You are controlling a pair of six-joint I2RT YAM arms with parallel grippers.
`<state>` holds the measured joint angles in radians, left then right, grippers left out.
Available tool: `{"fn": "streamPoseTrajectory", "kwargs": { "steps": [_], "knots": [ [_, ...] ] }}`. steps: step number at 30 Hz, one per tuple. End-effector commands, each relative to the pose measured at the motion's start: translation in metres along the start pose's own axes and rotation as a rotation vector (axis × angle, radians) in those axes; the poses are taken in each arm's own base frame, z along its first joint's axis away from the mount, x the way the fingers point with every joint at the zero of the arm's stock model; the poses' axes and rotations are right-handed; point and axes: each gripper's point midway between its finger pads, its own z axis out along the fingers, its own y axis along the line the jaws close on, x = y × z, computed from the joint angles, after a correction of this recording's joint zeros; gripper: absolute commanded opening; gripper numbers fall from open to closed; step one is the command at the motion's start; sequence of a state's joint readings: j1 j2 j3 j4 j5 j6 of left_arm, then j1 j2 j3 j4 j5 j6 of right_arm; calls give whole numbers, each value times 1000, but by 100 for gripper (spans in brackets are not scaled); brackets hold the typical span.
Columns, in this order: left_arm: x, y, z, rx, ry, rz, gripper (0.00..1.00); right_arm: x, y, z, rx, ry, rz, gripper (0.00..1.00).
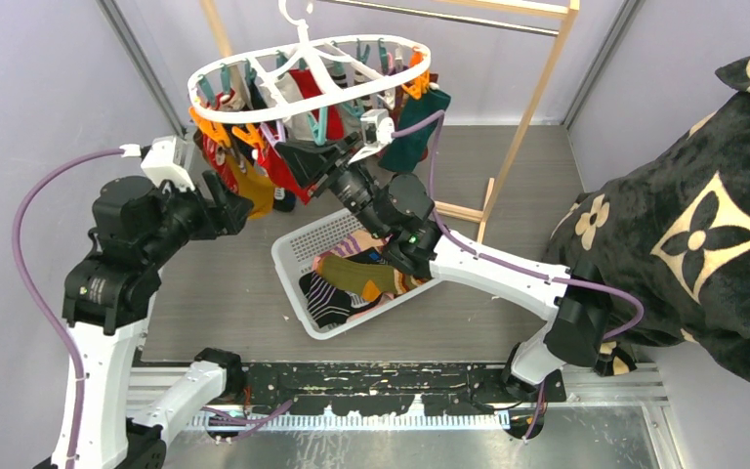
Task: Clip the socks to the hanger
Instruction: Open the clamp at the hanger.
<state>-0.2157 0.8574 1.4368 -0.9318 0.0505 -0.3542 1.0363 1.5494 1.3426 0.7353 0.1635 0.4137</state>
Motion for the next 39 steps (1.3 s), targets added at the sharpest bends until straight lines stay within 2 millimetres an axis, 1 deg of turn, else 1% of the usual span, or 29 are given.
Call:
{"fn": "streamPoseTrajectory", "kwargs": {
  "steps": [1,4,6,10,12,16,20,25,28,31,34,39],
  "knots": [
    [-7,-36,-37,187,10,16,69,-22,21,7,-3,-23,-152,20],
    [-6,-54,-56,285,11,6,68,-14,21,11,14,-14,-200,20],
    [-11,-62,-66,324,-7,5,68,-10,22,13,24,-14,-224,20],
    [-30,-77,-70,382,-34,-25,69,-5,26,20,36,-19,-247,20],
    [-45,-85,-67,410,-61,-49,67,-3,27,23,42,-28,-247,20],
    [-82,-101,-59,471,-170,-77,63,-1,27,27,48,-39,-237,20],
    [-114,-111,-45,494,-216,-120,61,0,25,28,65,-42,-229,20],
    [-143,-112,-25,476,-285,-160,61,1,23,27,73,-51,-218,20],
    [-146,-114,-15,479,-271,-188,61,0,23,26,74,-54,-214,20],
    [-147,-108,-5,450,-280,-204,61,1,24,25,71,-54,-214,20],
    [-150,-104,-2,431,-307,-196,59,3,23,25,72,-51,-214,20],
    [-149,-102,6,417,-299,-197,56,3,25,24,64,-49,-213,20]
  ]
}}
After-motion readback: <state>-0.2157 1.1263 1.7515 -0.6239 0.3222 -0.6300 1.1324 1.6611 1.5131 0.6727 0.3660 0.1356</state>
